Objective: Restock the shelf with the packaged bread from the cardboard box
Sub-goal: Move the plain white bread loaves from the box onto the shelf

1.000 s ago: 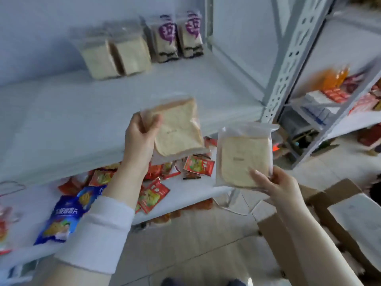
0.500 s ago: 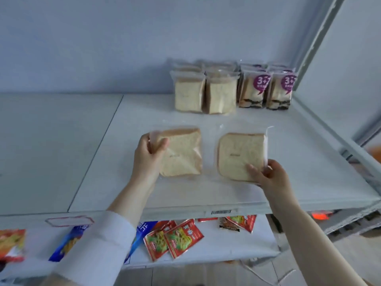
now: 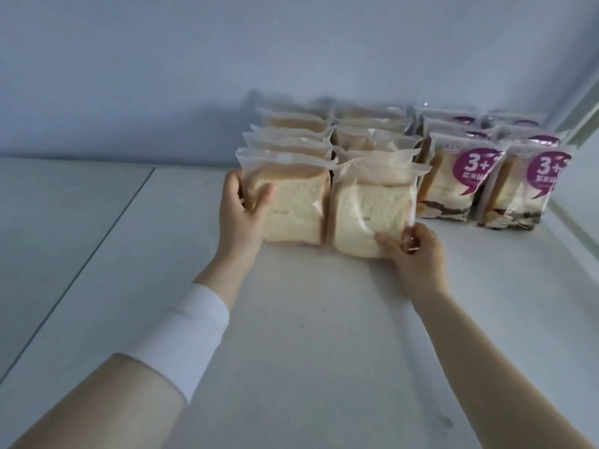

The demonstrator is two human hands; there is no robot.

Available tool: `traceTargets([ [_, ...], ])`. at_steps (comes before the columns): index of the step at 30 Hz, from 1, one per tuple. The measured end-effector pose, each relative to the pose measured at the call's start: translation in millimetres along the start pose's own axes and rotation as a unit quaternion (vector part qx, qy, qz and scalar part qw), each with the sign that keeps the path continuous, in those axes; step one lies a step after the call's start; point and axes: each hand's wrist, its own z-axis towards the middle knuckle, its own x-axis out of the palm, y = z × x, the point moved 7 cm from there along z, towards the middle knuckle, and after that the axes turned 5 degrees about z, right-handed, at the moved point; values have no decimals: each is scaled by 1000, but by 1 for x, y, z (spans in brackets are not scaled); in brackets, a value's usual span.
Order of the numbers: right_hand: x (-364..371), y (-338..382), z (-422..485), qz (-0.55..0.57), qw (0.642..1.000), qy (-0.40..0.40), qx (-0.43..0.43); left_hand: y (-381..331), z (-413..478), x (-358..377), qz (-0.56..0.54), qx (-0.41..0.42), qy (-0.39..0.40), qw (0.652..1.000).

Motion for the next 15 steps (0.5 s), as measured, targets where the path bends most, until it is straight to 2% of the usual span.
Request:
traceTargets([
  [7, 6, 7, -1, 18, 996, -73, -38, 7, 2, 10, 20, 8, -5, 1000],
  [11, 10, 15, -11, -50, 997, -62, -20, -9, -4, 7, 30, -4, -10, 999],
  [15, 10, 32, -37, -148, 989, -26, -8, -27, -19, -7, 136, -9, 7, 991],
])
